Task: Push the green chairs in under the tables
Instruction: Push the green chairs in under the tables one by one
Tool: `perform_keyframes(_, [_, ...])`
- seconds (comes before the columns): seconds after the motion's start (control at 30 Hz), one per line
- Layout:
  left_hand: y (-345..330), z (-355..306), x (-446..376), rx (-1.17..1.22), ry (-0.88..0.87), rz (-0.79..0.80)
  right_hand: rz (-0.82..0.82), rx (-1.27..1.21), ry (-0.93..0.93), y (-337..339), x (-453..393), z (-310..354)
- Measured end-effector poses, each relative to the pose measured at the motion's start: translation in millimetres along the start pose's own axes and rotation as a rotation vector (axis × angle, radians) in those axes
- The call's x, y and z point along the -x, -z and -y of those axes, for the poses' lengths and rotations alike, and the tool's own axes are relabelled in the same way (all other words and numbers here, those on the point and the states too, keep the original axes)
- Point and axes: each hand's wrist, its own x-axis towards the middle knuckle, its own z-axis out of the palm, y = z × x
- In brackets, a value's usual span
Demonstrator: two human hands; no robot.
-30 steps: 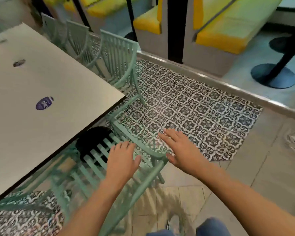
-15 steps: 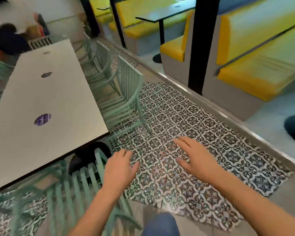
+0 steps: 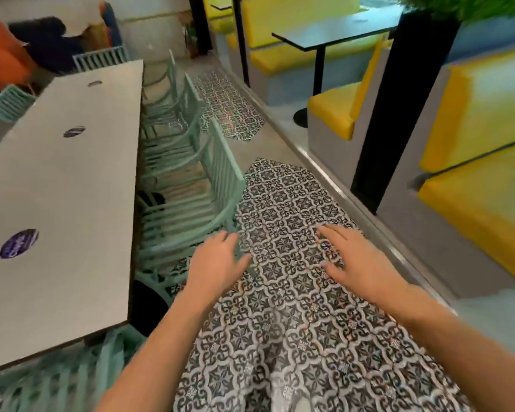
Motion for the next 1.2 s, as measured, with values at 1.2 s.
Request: perform_keyframes(1.2, [-82,37,-516,0.102,1.089,0.07,0.472,0.065,1.14,-43,-781,-129])
